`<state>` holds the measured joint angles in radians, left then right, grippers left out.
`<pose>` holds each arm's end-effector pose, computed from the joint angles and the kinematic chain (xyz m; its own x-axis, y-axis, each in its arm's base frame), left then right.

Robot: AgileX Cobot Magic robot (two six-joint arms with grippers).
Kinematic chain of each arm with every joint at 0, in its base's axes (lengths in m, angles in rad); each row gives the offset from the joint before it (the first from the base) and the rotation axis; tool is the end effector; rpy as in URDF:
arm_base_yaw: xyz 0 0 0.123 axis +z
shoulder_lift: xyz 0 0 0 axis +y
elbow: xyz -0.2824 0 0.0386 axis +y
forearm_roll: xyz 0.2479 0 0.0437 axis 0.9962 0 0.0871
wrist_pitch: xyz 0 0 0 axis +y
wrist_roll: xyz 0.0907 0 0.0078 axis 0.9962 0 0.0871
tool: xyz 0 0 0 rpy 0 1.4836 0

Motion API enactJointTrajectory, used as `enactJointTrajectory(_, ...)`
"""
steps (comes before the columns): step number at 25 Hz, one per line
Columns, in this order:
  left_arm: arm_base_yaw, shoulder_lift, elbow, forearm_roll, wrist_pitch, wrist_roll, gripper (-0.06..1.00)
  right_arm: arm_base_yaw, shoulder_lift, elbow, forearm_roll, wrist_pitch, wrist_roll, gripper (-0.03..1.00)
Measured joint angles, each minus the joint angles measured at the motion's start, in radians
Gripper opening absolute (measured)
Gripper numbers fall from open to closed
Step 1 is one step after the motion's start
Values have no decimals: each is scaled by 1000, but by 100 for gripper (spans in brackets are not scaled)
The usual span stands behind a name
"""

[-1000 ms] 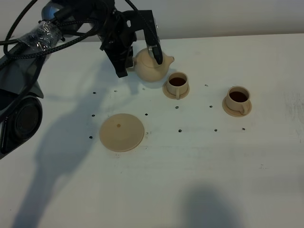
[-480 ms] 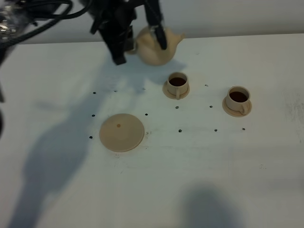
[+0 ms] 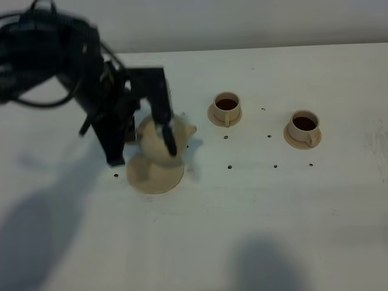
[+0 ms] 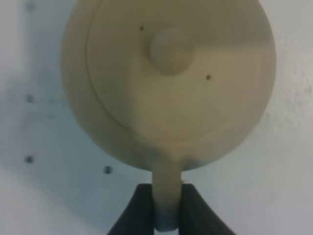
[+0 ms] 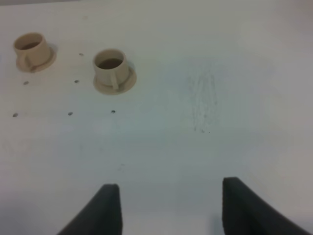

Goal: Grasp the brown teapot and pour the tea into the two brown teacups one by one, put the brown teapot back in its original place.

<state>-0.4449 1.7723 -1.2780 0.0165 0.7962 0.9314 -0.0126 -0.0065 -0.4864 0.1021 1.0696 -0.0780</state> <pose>0.3307 -0.1565 0.2278 -0.1496 0.9679 -0.2022 0.9322 0.2062 0.2973 -0.0048 0.0082 0.2730 -0.4661 -0.0228 -0.8844 -0.0799 0.9967 0.0164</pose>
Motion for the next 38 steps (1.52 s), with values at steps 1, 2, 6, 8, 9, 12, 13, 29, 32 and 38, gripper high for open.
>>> enactJointTrajectory(1,0,-25,61,0,-77,-1,16,0,0,0,0,0,0,45)
enactJointTrajectory(2,0,-53,128,0,-141,-1,16,0,0,0,0,0,0,45)
enactJointTrajectory(6,0,-113,291,0,-346,-17,16,0,0,0,0,0,0,45)
enactJointTrajectory(8,0,-115,321,0,-369,-40,16,0,0,0,0,0,0,45)
enactJointTrajectory(9,0,-115,330,0,-370,-52,16,0,0,0,0,0,0,45)
enactJointTrajectory(12,0,-115,334,0,-369,-86,16,0,0,0,0,0,0,45)
enactJointTrajectory(13,0,-115,334,0,-369,-98,16,0,0,0,0,0,0,45)
enactJointTrajectory(29,0,-45,334,19,-376,-221,16,0,0,0,0,0,0,45)
enactJointTrajectory(32,0,-45,334,19,-377,-239,16,0,0,0,0,0,0,45)
enactJointTrajectory(38,0,-45,334,21,-374,-266,16,0,0,0,0,0,0,45)
